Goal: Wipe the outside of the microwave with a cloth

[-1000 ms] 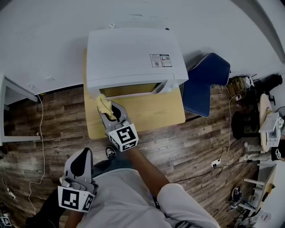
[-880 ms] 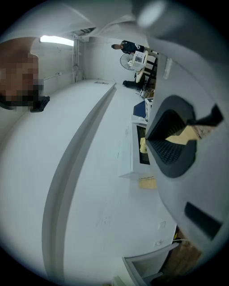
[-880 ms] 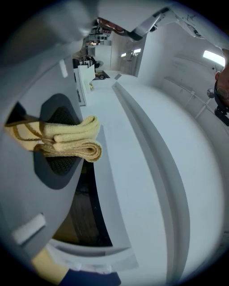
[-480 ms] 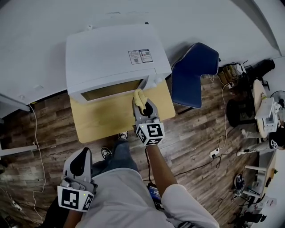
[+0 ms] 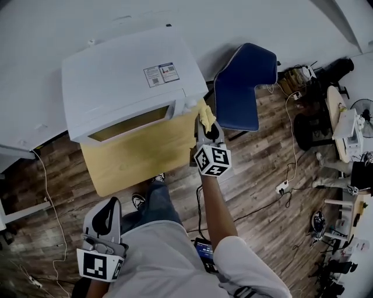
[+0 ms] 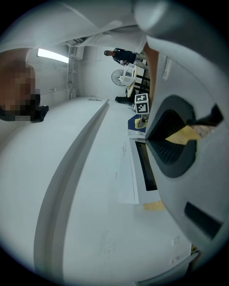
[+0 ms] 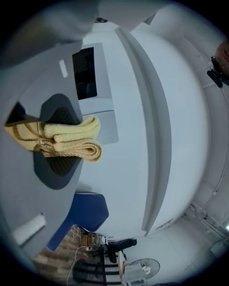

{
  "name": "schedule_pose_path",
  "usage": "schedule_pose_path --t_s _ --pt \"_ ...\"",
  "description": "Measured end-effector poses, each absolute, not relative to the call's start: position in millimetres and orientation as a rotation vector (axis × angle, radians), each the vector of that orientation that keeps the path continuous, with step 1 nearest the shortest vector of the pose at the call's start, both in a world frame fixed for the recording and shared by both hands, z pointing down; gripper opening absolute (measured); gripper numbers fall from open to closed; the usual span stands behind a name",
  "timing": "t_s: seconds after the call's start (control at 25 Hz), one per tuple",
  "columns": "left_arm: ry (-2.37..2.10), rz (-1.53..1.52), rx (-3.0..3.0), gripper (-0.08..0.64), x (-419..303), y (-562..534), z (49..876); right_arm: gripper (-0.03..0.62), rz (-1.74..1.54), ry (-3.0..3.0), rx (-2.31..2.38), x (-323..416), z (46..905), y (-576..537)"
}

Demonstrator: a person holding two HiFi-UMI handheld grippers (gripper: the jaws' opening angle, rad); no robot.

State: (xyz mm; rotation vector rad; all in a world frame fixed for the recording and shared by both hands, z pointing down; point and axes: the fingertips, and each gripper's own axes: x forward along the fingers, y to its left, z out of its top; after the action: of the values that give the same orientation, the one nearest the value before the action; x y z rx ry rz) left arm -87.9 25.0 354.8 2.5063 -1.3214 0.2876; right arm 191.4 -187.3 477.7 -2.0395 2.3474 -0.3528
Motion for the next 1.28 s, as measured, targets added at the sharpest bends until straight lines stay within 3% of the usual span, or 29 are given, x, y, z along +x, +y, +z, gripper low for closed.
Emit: schedule_pose_path --t_s 1.28 --pt "-1.318 0.273 2.446 -0.005 -99.4 23.4 364.0 0.116 -0.535 2.250 -2.019 171.4 523.2 -214.1"
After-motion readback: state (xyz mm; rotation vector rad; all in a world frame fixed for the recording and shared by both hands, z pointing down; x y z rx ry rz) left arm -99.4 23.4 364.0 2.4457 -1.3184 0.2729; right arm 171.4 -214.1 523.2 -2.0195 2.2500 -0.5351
